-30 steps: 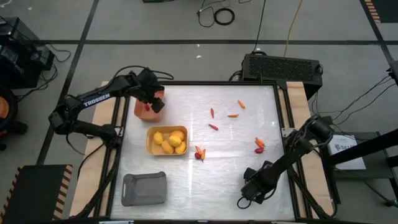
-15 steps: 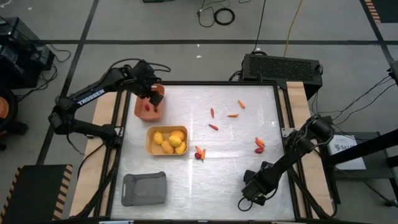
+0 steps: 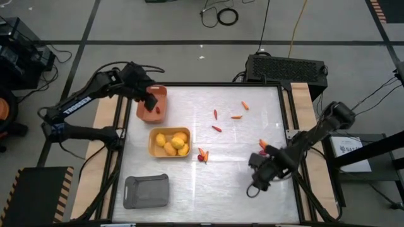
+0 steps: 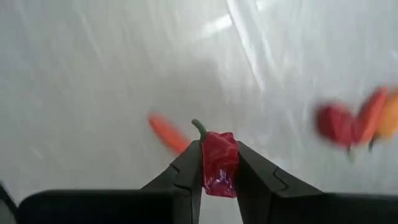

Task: Sort produce into baskets
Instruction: Put the red chili pepper into the orange bin

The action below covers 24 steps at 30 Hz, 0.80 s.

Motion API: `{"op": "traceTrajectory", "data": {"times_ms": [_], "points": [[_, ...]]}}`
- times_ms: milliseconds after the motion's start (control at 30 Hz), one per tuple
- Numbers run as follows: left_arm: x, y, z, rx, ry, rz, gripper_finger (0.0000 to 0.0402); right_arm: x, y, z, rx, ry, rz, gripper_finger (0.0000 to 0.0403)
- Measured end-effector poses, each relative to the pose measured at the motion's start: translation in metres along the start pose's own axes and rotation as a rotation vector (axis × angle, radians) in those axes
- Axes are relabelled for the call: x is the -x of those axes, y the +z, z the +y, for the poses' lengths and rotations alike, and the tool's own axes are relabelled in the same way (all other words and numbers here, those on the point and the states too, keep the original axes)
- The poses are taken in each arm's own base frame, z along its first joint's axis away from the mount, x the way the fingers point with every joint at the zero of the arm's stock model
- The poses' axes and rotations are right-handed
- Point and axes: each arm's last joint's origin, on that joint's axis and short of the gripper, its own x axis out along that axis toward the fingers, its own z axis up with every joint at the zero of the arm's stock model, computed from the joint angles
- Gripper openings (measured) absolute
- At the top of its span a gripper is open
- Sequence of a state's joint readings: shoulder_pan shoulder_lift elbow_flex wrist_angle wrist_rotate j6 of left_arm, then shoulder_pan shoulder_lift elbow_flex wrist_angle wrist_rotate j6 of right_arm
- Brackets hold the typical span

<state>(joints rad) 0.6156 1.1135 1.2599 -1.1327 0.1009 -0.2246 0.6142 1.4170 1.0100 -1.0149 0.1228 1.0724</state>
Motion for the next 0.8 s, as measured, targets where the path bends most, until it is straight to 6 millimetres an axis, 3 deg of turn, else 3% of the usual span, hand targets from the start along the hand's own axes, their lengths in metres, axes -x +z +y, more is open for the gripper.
{"op": "traceTrajectory", "data": {"times_ms": [200,367,600,800], "points": [[-0.004,-0.011,-0.007,-0.116,-0.029,-0.001,0.0226,0.006,0.052,-0.020,-0.137,0.070,-0.237,0.0070],[-0.016,-0.022,-0.018,-0.159,-0.133,-0.014,0.0226,0.003,0.102,-0.036,-0.142,0.147,-0.419,0.0070],[-0.025,-0.036,-0.058,-0.196,-0.400,-0.044,0.0226,0.000,0.163,-0.068,-0.192,0.187,-0.684,0.0070],[-0.030,-0.061,-0.092,-0.218,-0.498,0.007,0.0226,-0.016,0.207,-0.095,-0.207,0.277,-0.845,0.0070]]}}
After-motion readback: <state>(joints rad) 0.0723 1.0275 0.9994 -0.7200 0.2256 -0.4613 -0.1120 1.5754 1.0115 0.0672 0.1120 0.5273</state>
